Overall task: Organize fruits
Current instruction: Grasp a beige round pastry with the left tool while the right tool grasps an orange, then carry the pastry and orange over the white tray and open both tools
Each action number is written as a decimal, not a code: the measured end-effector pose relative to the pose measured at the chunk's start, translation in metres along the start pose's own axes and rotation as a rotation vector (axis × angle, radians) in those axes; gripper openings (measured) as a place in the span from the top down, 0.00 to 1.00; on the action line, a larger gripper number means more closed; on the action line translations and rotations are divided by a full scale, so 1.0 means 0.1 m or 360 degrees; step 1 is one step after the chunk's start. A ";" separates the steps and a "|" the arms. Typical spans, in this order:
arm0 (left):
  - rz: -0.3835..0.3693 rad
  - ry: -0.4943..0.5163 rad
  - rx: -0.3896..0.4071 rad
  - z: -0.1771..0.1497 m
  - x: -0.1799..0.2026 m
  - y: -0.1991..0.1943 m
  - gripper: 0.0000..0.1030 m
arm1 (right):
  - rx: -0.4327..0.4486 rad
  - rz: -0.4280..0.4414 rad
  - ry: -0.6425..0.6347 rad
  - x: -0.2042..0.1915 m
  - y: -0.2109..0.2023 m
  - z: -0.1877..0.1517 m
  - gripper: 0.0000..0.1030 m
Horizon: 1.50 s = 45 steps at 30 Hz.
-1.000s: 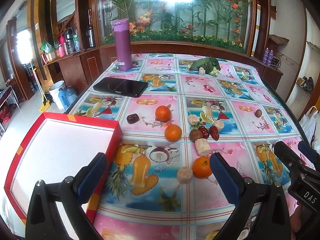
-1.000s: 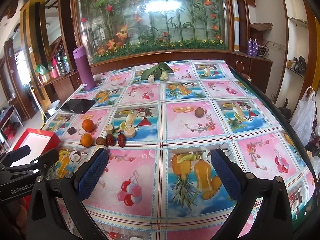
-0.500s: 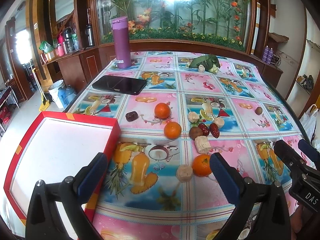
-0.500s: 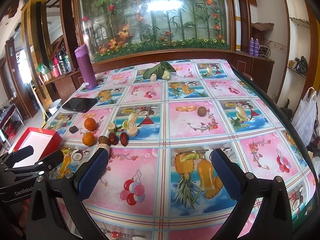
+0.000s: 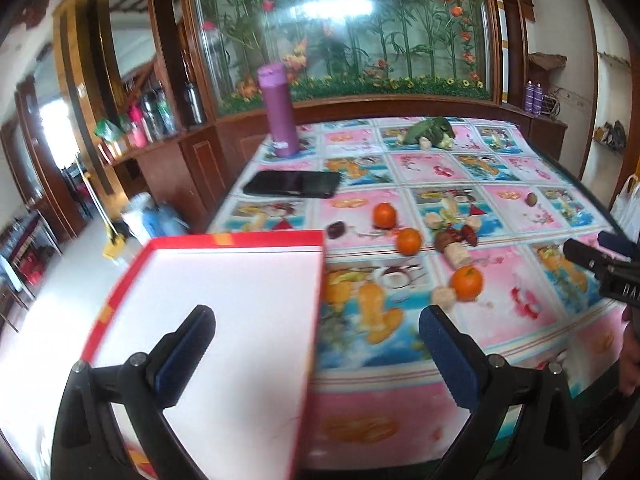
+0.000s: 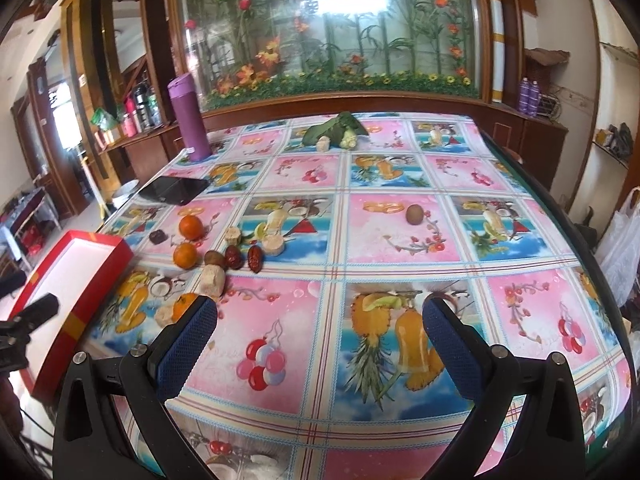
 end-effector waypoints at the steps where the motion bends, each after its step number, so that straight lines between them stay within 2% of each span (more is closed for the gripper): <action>1: 0.0007 0.0026 0.0009 -0.03 -0.03 -0.02 0.00 | -0.0023 0.0040 -0.0007 -0.01 0.02 -0.03 0.00; 6: -0.0097 0.0047 -0.0057 -0.14 0.01 0.04 0.00 | -0.0117 0.0218 0.0044 -0.08 0.12 -0.16 0.00; 10: -0.0090 0.0032 -0.0084 -0.15 0.06 0.11 0.00 | -0.0166 0.0346 0.0035 -0.29 0.19 -0.09 0.02; 13: -0.0090 0.0034 -0.0093 -0.15 0.10 0.11 0.00 | -0.0208 0.0444 0.0001 -0.51 0.30 -0.02 0.06; 15: -0.0081 0.0046 -0.0082 -0.15 0.11 0.09 0.00 | -0.0250 0.0489 -0.0015 -0.61 0.41 0.00 0.20; 17: -0.0080 0.0058 -0.0083 -0.15 0.12 0.08 0.00 | -0.0314 0.0533 -0.0007 -0.70 0.53 -0.01 0.26; 19: -0.0087 0.0069 -0.0080 -0.14 0.13 0.08 0.00 | -0.0357 0.0547 -0.0010 -0.77 0.63 -0.03 0.26; 21: -0.0084 0.0078 -0.0077 -0.13 0.14 0.09 0.00 | -0.0395 0.0563 -0.0024 -0.83 0.72 -0.05 0.36; 25: -0.0089 0.0084 -0.0064 -0.10 0.13 0.10 0.00 | -0.0456 0.0574 -0.0009 -0.87 0.84 -0.09 0.44; 30: -0.0092 0.0107 -0.0086 -0.08 0.18 0.16 0.05 | -0.0464 0.0612 -0.0039 -0.90 0.90 -0.10 0.66; 35: -0.0169 0.0153 -0.0130 -0.03 0.39 0.21 0.08 | -0.0468 0.0643 0.0017 -0.81 0.91 -0.09 0.68; 39: -0.0267 0.0201 -0.0204 0.01 0.69 0.32 0.13 | -0.0408 0.0602 0.0182 -0.48 0.87 -0.01 0.68; 45: -0.0381 0.0236 -0.0394 0.00 1.08 0.67 0.34 | -0.0319 0.0497 0.0395 0.04 0.81 0.07 0.67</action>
Point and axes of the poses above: each gripper's, at about its wrist camera, not at the fingertips, and y roughly the way its jaws point, x to its right, z to its top, the point moved 6 cm from there along y, roughly the way its jaws point, and after that the axes turned 3 degrees about -y, right-handed, at the moved point
